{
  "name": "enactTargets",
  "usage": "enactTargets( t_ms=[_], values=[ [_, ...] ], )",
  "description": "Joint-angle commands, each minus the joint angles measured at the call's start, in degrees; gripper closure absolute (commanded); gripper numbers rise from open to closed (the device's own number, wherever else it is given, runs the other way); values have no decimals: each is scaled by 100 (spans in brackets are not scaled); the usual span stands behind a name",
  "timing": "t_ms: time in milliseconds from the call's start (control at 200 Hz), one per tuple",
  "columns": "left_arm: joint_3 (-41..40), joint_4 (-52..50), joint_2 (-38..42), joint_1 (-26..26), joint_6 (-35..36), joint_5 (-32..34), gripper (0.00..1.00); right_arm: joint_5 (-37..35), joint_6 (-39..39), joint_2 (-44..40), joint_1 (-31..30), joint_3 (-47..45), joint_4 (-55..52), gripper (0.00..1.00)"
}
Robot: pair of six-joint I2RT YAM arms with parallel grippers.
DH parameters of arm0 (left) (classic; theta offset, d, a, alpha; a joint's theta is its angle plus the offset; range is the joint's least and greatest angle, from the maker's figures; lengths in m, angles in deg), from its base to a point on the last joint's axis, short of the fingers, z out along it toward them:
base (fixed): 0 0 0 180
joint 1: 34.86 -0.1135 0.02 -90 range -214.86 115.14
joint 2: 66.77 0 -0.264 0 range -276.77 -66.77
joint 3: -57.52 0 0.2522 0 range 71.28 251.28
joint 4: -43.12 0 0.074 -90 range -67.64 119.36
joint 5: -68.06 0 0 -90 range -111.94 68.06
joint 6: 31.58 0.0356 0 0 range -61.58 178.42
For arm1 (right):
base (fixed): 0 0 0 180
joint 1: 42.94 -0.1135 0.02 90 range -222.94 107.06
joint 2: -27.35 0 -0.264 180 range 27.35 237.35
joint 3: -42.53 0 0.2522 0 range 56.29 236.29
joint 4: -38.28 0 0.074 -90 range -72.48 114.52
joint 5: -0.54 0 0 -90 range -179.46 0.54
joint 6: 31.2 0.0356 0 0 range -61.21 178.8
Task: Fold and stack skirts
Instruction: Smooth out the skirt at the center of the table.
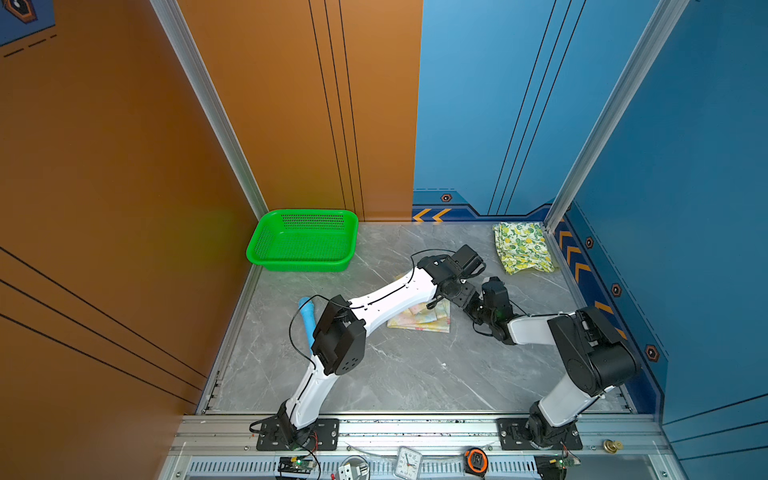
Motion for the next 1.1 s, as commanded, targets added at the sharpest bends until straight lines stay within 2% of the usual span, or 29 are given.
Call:
enactTargets(
  t_ms=[0,125,320,546,726,846,1091],
  values=[
    [-293,-86,735,-352,-274,-327,28,-302,-975,-318,-28,72,-1245,29],
    [-1183,142,1392,-934,-809,-594,28,-634,-1835,-711,-256,387,-1850,25],
    [-3231,1074,2572,-1910,-1525,-1217,30,-1132,-2857,-973,-740,824,-2381,25],
    [-4969,1905,3195,-2400,-1857,-1638,32,-1749,-3977,-701,-1671,1553,-2714,23],
    [-5608,2565,3091,-2454,-1972,-1895,34,-2166,-4401,-326,-2175,2128,-3009,22],
    [-5893,3012,2844,-2486,-1994,-2105,38,-2167,-4397,-266,-2217,2257,-3038,22],
    [-5958,3568,2357,-2411,-1995,-2274,45,-2058,-4342,-196,-2216,2404,-3126,22]
  ],
)
